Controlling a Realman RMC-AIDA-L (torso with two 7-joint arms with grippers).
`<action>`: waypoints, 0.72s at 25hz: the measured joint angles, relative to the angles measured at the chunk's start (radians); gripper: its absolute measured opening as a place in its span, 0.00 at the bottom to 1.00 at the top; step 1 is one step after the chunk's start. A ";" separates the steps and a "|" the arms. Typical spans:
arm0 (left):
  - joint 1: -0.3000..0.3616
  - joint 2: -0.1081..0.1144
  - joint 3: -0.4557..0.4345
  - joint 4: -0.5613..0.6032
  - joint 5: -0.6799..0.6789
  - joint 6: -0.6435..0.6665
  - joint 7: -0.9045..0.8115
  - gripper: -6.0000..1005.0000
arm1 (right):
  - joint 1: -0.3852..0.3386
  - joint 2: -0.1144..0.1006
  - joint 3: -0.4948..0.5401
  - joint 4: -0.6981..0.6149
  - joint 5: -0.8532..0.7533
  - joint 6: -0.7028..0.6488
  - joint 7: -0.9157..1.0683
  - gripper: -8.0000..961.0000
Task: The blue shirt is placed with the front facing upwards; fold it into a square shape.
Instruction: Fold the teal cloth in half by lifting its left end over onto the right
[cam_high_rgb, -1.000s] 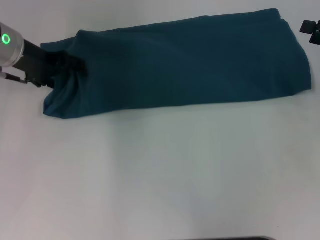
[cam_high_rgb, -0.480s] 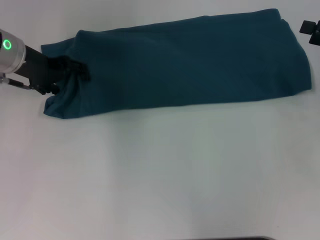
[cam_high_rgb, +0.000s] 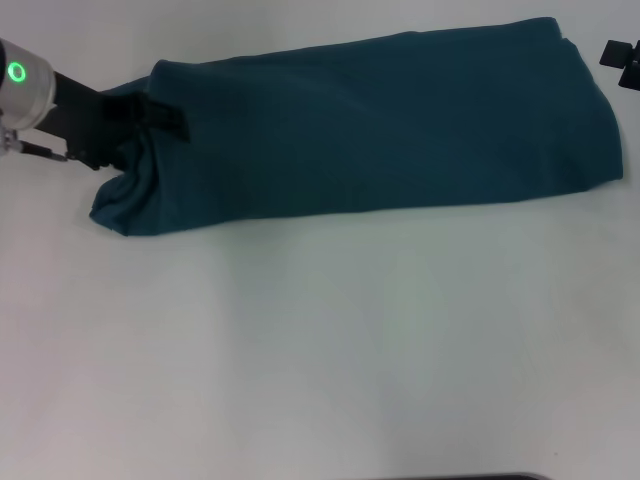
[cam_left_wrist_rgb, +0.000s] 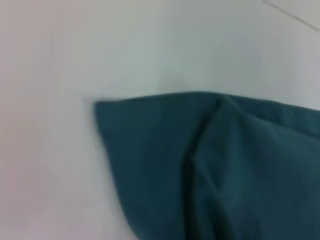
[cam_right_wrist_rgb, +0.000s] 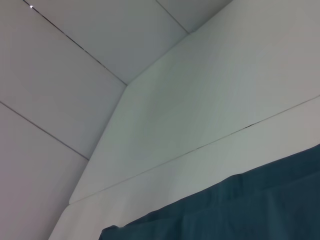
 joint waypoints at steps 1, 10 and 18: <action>0.003 -0.001 0.003 -0.007 0.016 -0.002 -0.007 0.94 | 0.000 0.000 0.000 0.000 0.000 0.000 0.000 0.85; -0.008 -0.018 0.003 -0.003 0.139 -0.023 -0.021 0.94 | 0.002 0.000 -0.001 0.000 0.000 0.000 0.001 0.85; -0.014 -0.019 0.008 0.007 0.109 -0.010 -0.017 0.94 | 0.002 0.000 0.000 0.000 0.000 0.000 0.002 0.85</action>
